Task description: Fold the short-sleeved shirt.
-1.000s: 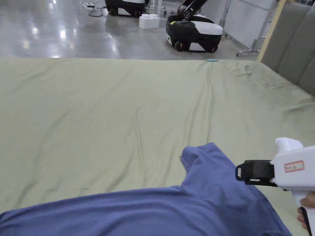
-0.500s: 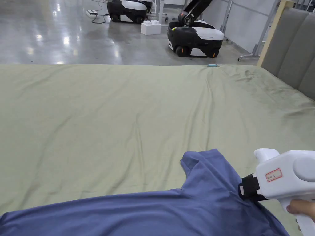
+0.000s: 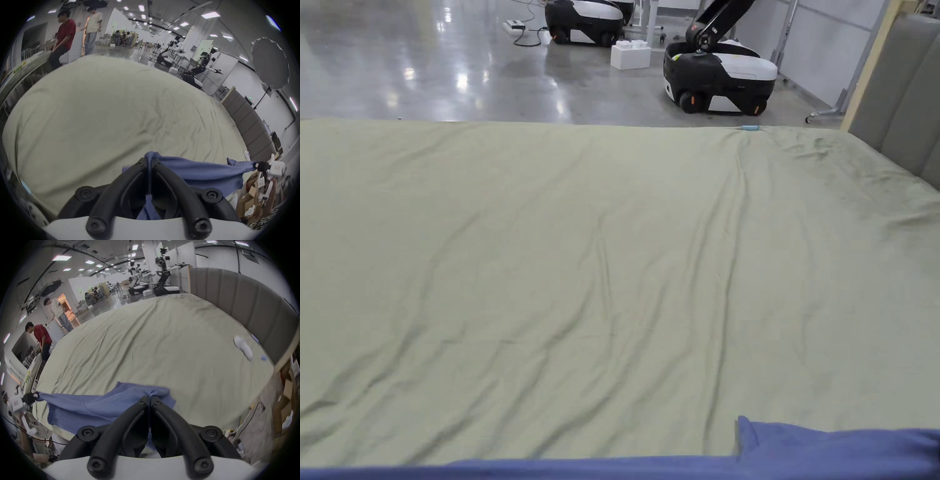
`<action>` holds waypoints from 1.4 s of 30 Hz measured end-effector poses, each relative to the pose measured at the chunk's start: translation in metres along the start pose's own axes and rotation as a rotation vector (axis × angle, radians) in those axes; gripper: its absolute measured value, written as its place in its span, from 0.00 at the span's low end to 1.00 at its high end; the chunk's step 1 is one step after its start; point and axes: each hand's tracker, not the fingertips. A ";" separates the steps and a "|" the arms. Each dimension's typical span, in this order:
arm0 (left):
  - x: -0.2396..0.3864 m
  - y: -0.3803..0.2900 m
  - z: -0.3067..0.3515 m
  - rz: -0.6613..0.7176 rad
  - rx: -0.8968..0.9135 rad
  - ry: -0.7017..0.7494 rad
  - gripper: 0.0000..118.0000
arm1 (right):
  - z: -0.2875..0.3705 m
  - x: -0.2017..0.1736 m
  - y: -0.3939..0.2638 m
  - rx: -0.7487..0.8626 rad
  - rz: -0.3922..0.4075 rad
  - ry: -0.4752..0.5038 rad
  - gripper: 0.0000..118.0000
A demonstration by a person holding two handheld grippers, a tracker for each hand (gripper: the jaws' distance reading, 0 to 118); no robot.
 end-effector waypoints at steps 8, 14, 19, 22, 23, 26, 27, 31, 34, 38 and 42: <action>-0.018 -0.068 -0.035 -0.012 -0.193 0.123 0.03 | -0.057 0.009 -0.065 -0.224 -0.027 -0.129 0.03; -0.016 -0.066 -0.038 -0.040 -0.157 0.123 0.18 | -0.065 -0.001 -0.070 -0.188 0.044 -0.152 0.13; -0.024 -0.060 0.001 0.132 -0.080 0.036 0.79 | -0.010 0.013 -0.059 -0.007 -0.097 -0.066 0.40; -0.022 -0.061 0.028 0.166 0.000 0.014 0.64 | 0.018 -0.006 -0.059 0.133 -0.064 -0.036 0.43; -0.021 -0.063 0.035 0.156 0.024 0.017 0.31 | 0.019 -0.013 -0.060 0.112 -0.040 -0.042 0.32; -0.014 -0.069 0.038 0.151 0.030 0.083 0.00 | 0.001 -0.041 -0.069 0.057 0.118 -0.037 0.02; -0.015 -0.072 0.037 0.159 0.022 0.063 0.00 | -0.006 -0.048 -0.070 0.030 0.134 -0.011 0.02; -0.022 -0.070 0.028 0.199 0.012 -0.004 0.00 | -0.023 -0.062 -0.069 0.008 0.080 0.106 0.02; -0.040 -0.058 0.012 0.219 -0.010 -0.080 0.05 | -0.029 -0.067 -0.062 -0.001 0.076 0.111 0.02; -0.081 -0.045 -0.029 0.339 -0.166 -0.227 0.77 | -0.027 -0.077 -0.056 -0.007 0.125 0.100 0.02; -0.104 -0.046 -0.058 0.441 -0.261 -0.456 0.77 | -0.022 -0.088 -0.056 -0.017 0.136 0.121 0.02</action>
